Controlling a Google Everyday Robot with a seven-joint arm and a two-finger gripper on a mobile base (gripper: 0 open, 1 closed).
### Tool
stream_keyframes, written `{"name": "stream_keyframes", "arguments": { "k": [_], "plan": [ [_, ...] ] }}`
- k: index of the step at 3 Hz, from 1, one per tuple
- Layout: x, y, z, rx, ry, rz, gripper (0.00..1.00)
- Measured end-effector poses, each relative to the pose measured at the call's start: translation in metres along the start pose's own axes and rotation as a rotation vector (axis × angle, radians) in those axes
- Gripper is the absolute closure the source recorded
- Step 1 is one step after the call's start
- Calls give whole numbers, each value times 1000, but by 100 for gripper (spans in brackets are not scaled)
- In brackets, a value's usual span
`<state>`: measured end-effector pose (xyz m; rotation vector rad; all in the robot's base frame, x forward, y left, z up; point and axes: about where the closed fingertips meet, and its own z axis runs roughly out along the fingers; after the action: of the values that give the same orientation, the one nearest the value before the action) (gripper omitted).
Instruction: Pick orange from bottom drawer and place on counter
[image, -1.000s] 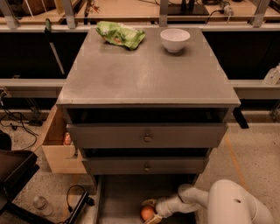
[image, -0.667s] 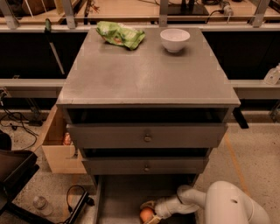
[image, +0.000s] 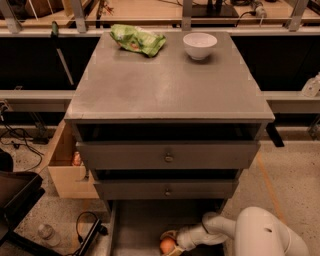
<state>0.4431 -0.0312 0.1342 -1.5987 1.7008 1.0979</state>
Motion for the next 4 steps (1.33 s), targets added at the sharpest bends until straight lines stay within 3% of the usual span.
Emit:
{"name": "stream_keyframes", "arguments": {
  "k": [2,4],
  "plan": [
    [-26,37,14,-24,-68,-18,100],
    [-33,36,7,-20,-76,-15,100]
  ]
}}
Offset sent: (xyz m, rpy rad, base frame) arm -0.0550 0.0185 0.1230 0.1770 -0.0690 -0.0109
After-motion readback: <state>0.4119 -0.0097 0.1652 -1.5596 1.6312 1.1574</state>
